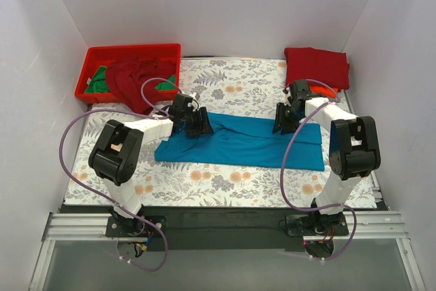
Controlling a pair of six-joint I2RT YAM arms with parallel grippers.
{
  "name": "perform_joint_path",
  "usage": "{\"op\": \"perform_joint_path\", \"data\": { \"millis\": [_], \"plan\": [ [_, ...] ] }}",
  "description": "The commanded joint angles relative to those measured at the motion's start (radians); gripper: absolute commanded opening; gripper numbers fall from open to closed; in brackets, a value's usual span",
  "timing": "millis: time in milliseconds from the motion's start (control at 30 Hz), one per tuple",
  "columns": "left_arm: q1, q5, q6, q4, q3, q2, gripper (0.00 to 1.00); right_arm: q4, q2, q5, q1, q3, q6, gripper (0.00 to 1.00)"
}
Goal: Fold and stack the t-shirts
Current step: Fold the tshirt
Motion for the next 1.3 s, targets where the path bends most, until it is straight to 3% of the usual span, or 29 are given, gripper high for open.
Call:
{"op": "perform_joint_path", "data": {
  "millis": [0,533,1000,1267],
  "plan": [
    [-0.015,0.002,-0.008,-0.004,-0.006,-0.071,0.51,0.010,0.008,-0.003,-0.002,-0.014,-0.012,0.46],
    [-0.070,0.044,-0.025,0.018,-0.031,-0.093,0.51,0.009,0.016,0.001,-0.002,-0.027,-0.015,0.45],
    [-0.104,0.191,-0.009,0.096,-0.071,-0.131,0.51,0.006,0.007,0.004,-0.002,-0.021,-0.018,0.45],
    [-0.052,0.007,-0.045,-0.069,-0.016,-0.223,0.52,-0.033,-0.038,-0.017,0.089,0.107,0.014,0.45]
  ]
}}
